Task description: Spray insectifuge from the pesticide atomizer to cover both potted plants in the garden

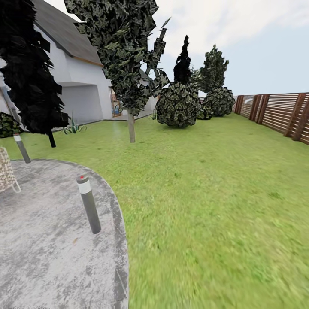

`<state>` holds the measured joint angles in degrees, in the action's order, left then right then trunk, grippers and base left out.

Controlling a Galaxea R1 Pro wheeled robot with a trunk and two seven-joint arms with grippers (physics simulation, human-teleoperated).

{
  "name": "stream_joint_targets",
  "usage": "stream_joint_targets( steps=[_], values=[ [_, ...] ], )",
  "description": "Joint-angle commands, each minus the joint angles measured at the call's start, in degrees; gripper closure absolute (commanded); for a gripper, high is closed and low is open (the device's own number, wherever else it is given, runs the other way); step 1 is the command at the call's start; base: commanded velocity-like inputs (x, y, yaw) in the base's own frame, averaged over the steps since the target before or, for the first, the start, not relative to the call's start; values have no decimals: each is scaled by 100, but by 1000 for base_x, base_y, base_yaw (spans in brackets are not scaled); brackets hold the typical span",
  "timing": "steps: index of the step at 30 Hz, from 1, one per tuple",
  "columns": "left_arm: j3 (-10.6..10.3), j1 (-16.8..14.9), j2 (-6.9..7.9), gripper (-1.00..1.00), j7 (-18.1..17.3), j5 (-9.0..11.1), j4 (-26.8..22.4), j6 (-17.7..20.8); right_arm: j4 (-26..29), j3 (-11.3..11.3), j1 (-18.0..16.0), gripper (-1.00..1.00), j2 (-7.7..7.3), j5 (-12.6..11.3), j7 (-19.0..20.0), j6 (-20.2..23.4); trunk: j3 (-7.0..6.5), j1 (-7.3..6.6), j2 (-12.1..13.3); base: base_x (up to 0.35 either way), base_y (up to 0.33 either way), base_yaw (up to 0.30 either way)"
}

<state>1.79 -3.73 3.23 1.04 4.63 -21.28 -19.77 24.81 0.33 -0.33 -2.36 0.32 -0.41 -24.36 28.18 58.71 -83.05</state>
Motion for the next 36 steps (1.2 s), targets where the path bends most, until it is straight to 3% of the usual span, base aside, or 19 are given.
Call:
stream_joint_targets(
  steps=[1,36],
  values=[
    [-12,-4,-1,-100,1,47,6,-18,-3,5,-2,-100,-1,3,-6,-16,4,2,-3,229,-201,268],
    [-12,-4,10,-100,-1,55,4,-18,-7,4,-2,-100,-1,3,-9,-16,-67,2,-3,231,-227,268]
  ],
)
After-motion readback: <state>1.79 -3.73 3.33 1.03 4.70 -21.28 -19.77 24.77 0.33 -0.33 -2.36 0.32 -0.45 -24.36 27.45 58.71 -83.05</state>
